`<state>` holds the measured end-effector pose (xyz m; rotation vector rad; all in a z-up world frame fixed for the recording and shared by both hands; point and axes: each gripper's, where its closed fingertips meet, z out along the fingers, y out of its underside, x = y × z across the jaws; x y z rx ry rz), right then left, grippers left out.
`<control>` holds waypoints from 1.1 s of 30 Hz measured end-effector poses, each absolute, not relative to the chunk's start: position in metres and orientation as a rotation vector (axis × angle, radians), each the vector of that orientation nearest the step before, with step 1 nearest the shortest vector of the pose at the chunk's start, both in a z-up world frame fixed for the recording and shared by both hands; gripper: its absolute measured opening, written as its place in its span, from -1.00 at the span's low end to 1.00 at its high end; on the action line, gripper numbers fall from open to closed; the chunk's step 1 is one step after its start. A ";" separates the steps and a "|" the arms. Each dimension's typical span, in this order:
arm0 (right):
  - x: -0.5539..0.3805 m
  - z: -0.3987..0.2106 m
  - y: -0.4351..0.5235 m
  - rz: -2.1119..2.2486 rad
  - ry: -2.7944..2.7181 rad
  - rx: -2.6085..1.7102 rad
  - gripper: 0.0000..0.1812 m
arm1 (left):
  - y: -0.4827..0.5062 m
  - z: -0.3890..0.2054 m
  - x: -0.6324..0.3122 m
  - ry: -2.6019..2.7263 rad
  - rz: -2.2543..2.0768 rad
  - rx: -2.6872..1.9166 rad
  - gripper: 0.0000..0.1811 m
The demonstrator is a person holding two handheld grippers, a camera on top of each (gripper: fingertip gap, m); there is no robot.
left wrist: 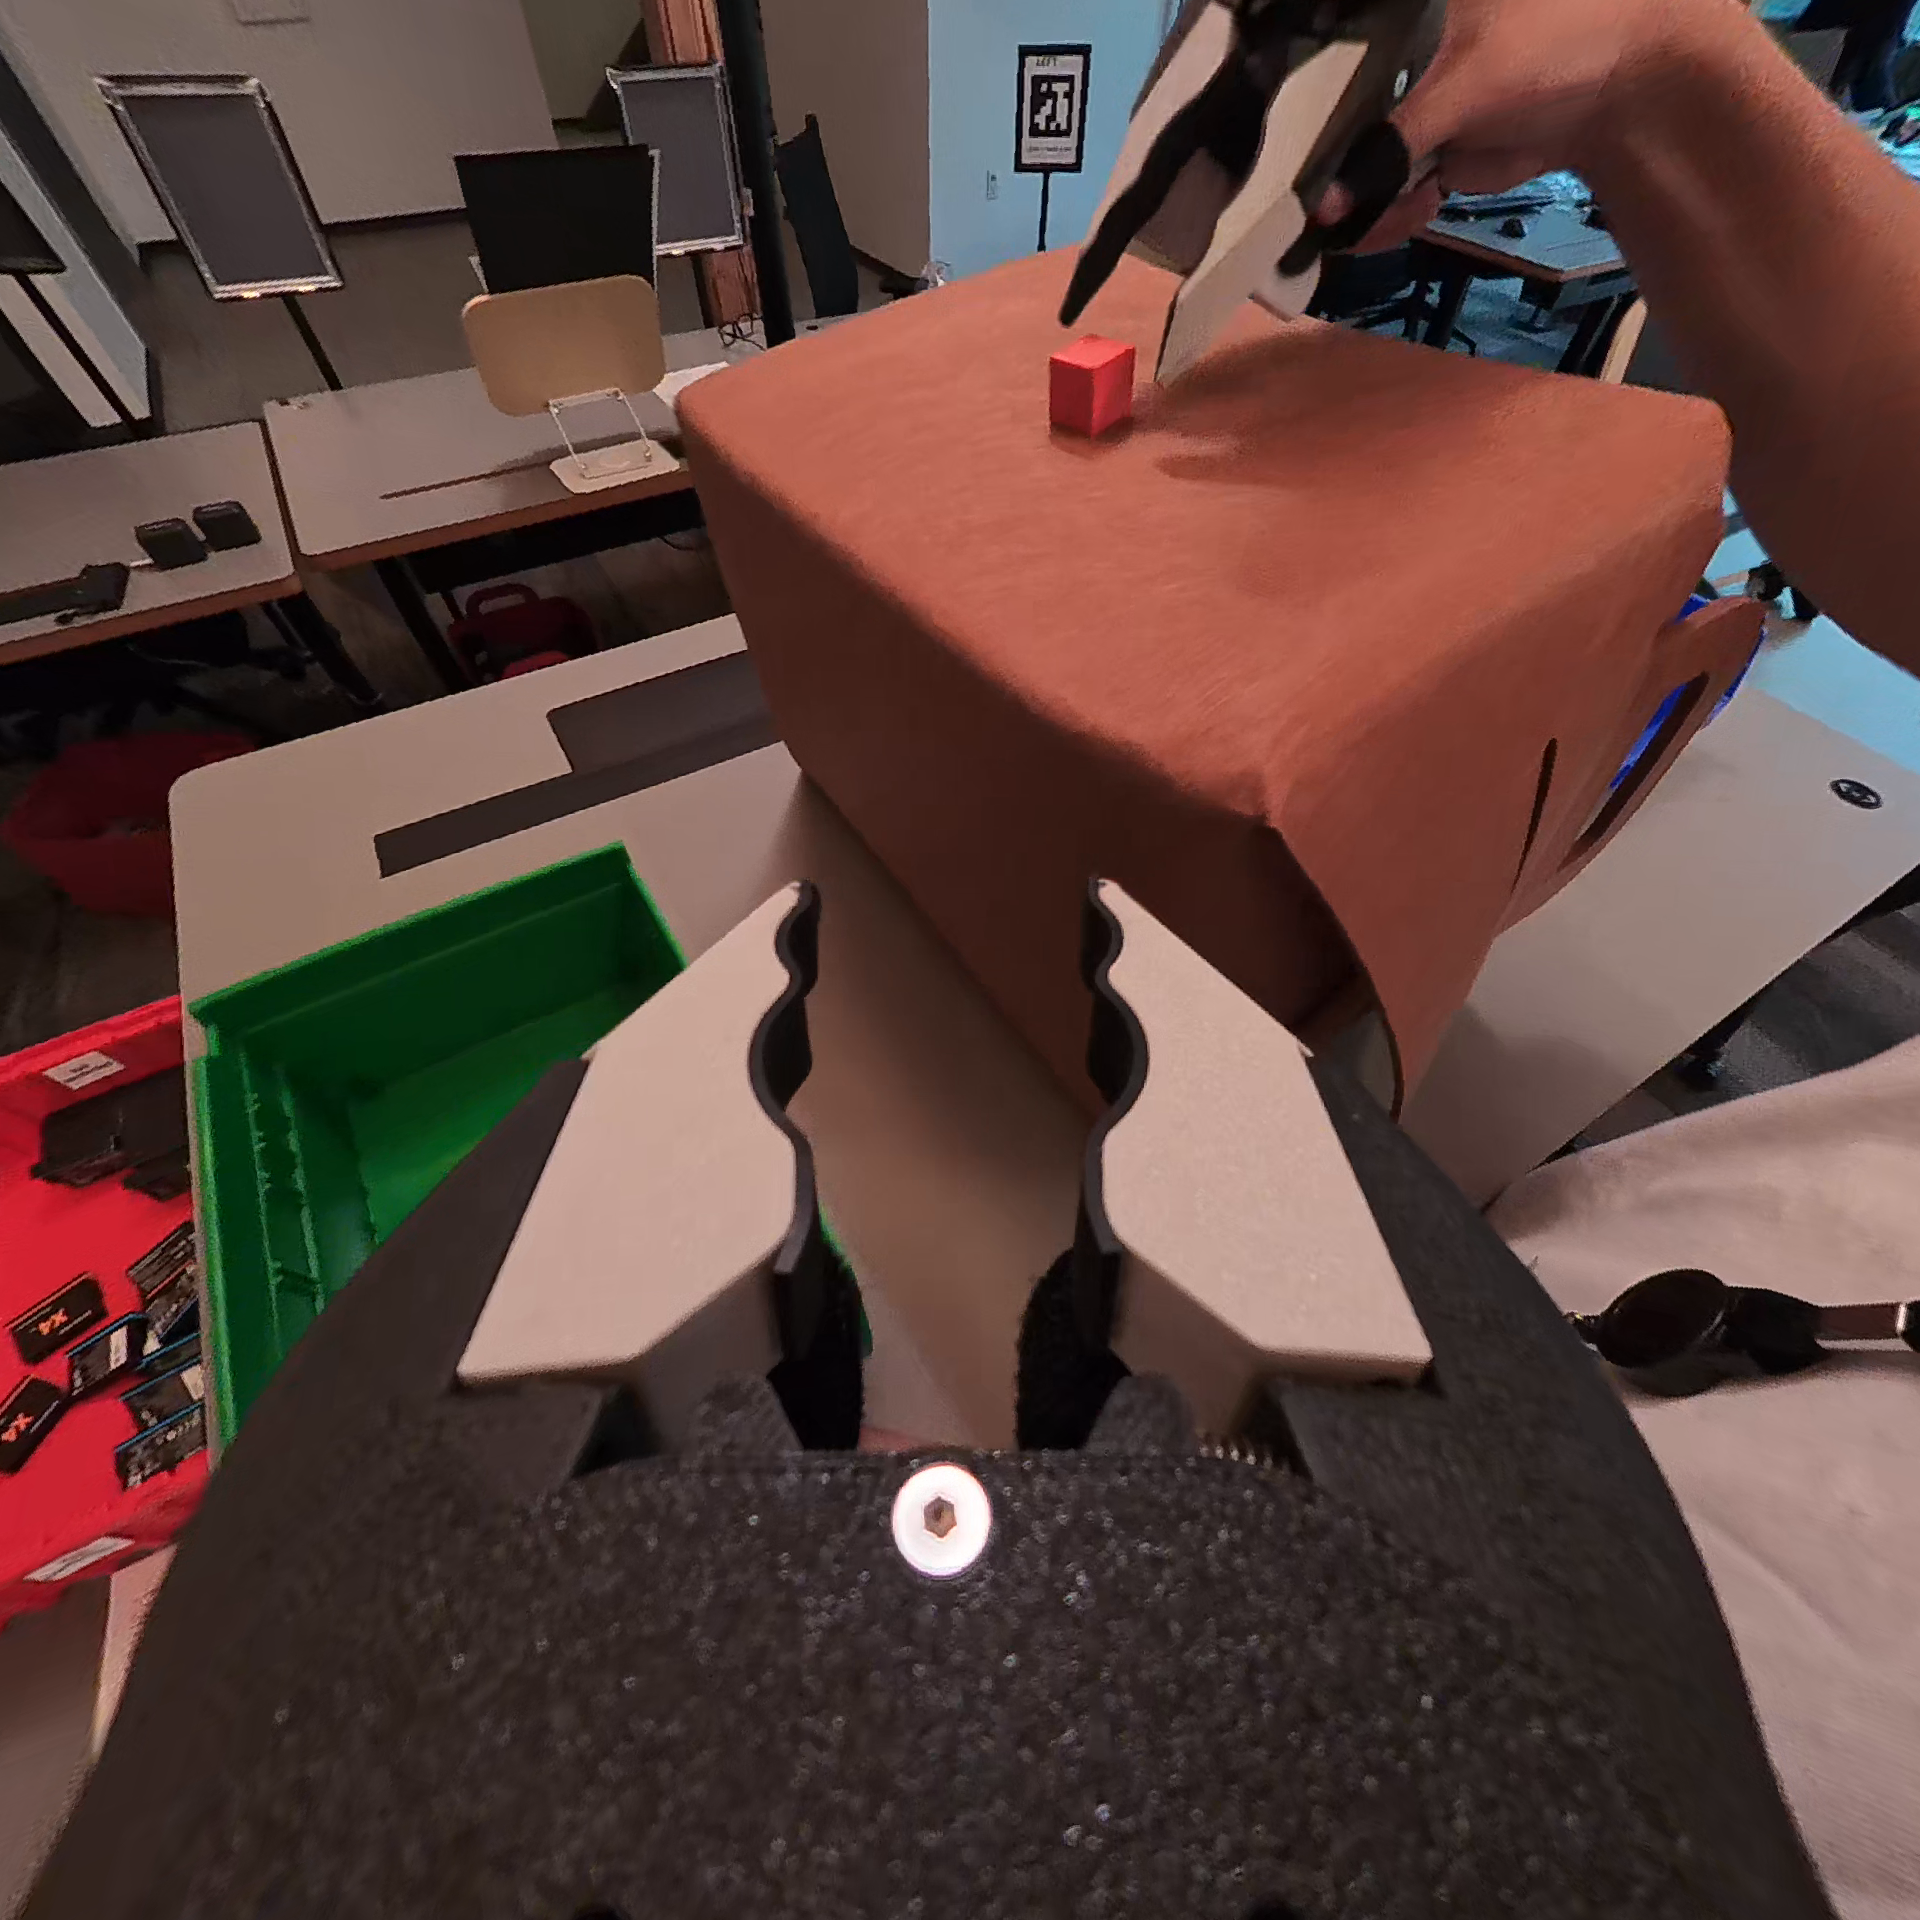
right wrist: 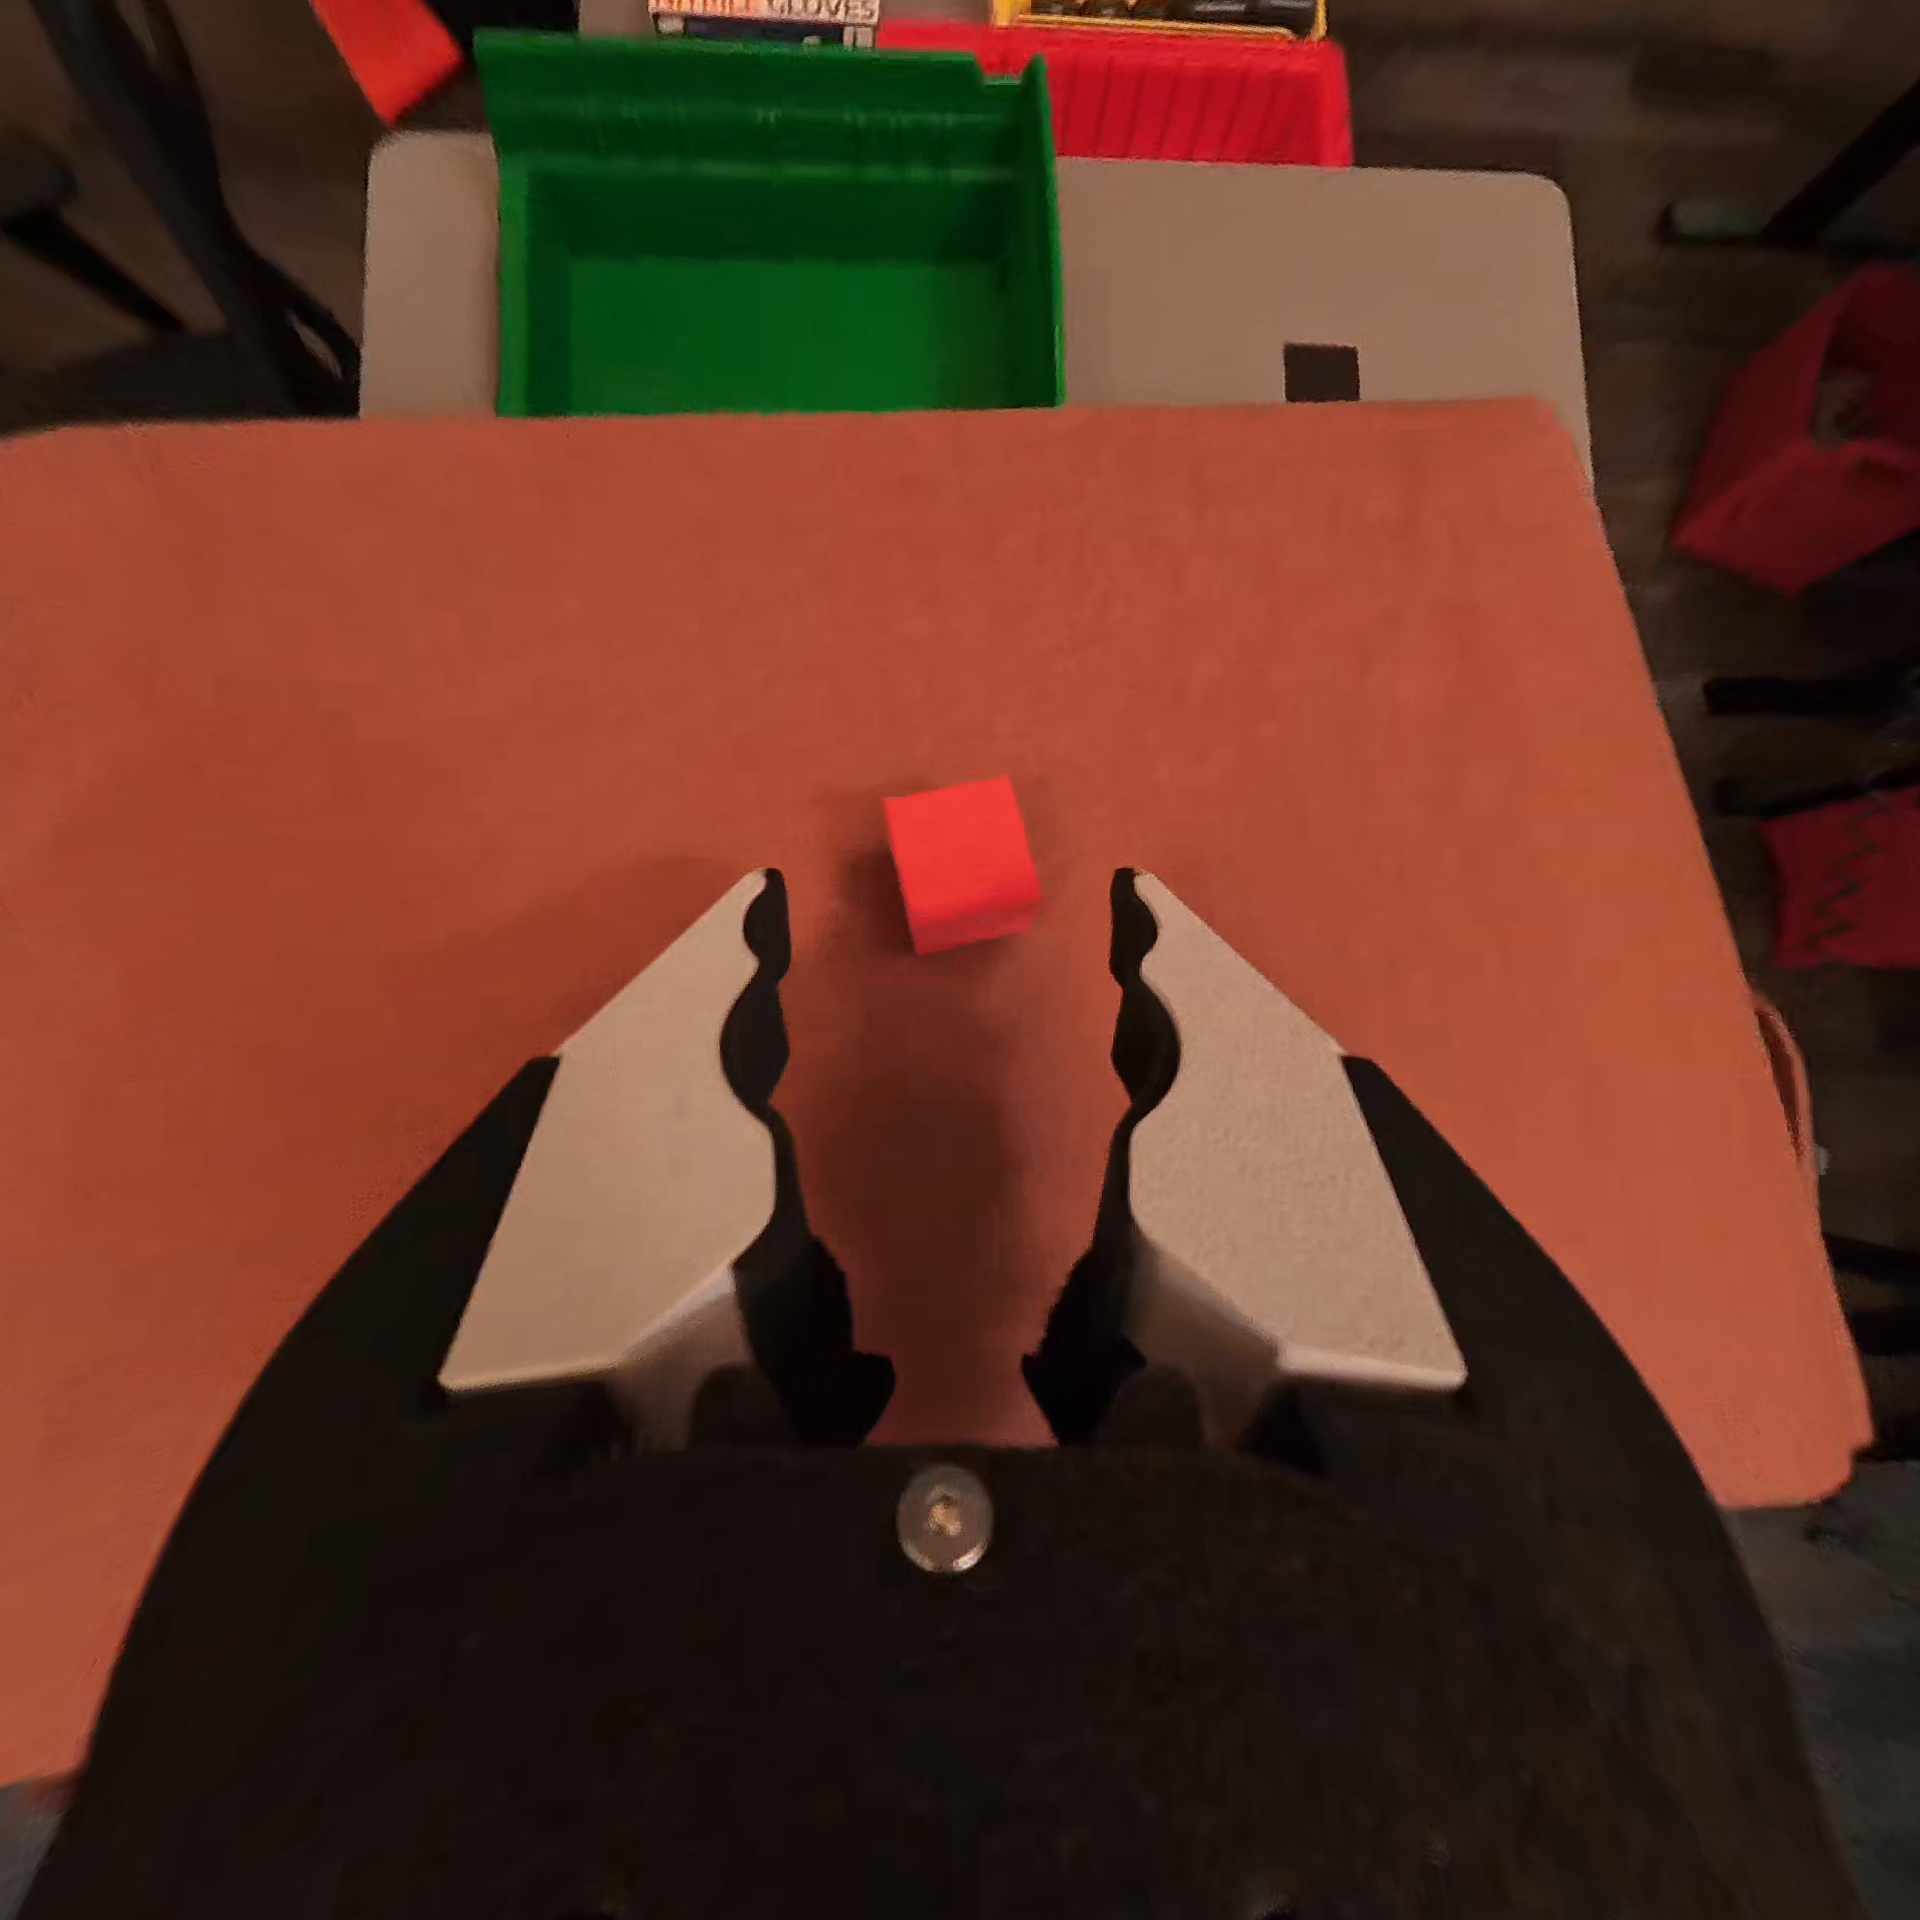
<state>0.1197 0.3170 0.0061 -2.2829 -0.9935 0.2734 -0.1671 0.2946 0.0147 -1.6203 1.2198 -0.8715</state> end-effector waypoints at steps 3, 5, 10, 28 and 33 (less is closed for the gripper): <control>0.116 -0.007 0.324 0.176 -1.074 -2.273 -0.68 | 0.301 0.012 -0.175 1.195 -0.878 -1.635 -0.43; 0.119 -0.006 0.325 0.109 -1.097 -2.271 -0.69 | 0.305 0.012 -0.177 1.190 -0.884 -1.640 -0.43; 0.138 0.063 0.302 -0.020 -0.940 -2.093 -0.69 | 0.310 0.016 -0.171 1.208 -0.895 -1.623 -0.43; 0.476 -0.181 0.039 -0.301 0.510 -2.273 -0.68 | 0.289 0.024 -0.089 1.320 -0.859 -1.629 -0.43; 0.499 -0.246 0.035 -0.297 0.654 -2.408 -0.68 | 0.270 0.011 -0.083 1.299 -0.786 -1.715 -0.43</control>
